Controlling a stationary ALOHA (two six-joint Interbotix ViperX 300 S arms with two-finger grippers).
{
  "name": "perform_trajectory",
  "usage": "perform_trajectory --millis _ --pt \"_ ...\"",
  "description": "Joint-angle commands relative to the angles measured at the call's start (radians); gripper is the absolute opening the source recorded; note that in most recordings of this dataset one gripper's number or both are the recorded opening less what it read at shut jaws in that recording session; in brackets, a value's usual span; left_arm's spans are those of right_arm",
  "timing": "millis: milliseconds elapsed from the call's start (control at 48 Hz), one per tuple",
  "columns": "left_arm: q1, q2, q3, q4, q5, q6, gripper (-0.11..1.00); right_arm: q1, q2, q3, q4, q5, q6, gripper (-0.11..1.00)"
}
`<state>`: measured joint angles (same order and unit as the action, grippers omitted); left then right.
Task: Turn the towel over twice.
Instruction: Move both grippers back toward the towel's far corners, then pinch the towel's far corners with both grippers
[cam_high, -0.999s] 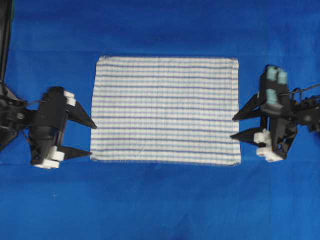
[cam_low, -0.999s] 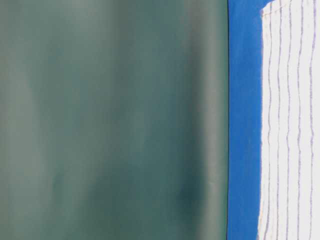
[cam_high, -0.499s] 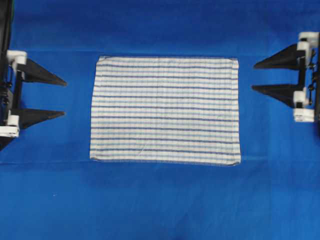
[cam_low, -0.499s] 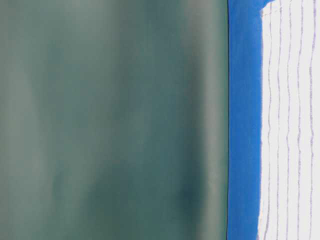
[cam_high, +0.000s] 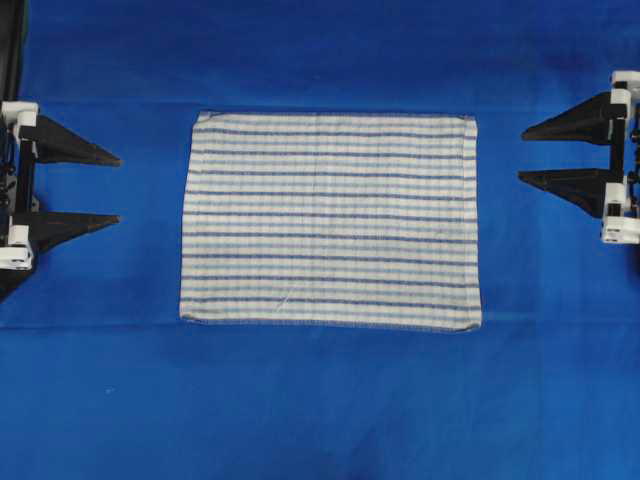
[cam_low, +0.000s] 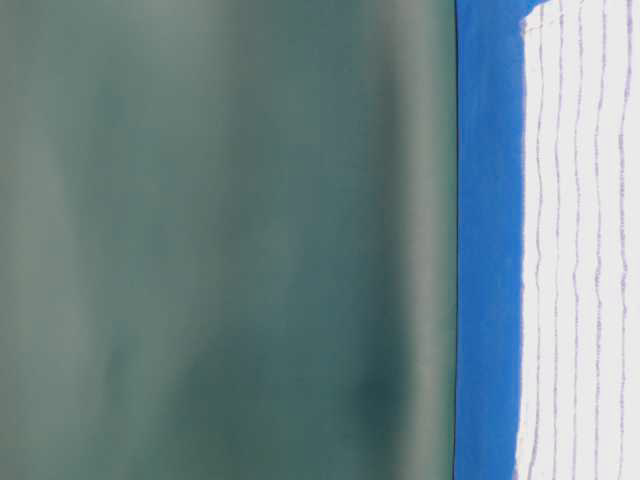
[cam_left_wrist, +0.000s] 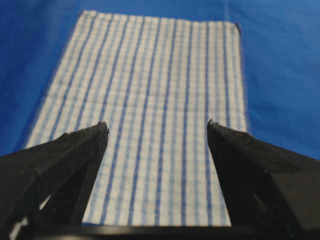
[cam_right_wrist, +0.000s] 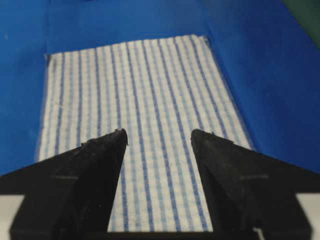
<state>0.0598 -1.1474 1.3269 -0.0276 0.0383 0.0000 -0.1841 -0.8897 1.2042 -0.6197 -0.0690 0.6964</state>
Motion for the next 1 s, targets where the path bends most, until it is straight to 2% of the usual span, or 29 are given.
perform_trajectory --millis 0,146,291,541,832,978 --pt "0.018 0.015 -0.015 0.000 -0.038 -0.002 0.76 -0.008 0.012 -0.029 0.023 0.000 0.002 0.62" --pt "0.083 0.067 -0.023 0.000 -0.092 0.000 0.76 -0.046 0.064 -0.058 0.048 0.049 0.002 0.62" --pt "0.175 0.184 -0.038 0.000 -0.117 0.000 0.76 -0.106 0.156 -0.089 0.058 0.078 0.002 0.62" --pt "0.239 0.403 -0.055 0.002 -0.247 0.017 0.76 -0.218 0.353 -0.144 0.067 0.101 0.003 0.61" --pt "0.328 0.673 -0.123 0.002 -0.370 0.029 0.76 -0.272 0.551 -0.235 0.063 0.249 0.002 0.61" --pt "0.367 0.828 -0.156 0.000 -0.426 0.048 0.76 -0.273 0.626 -0.253 0.061 0.249 0.002 0.61"
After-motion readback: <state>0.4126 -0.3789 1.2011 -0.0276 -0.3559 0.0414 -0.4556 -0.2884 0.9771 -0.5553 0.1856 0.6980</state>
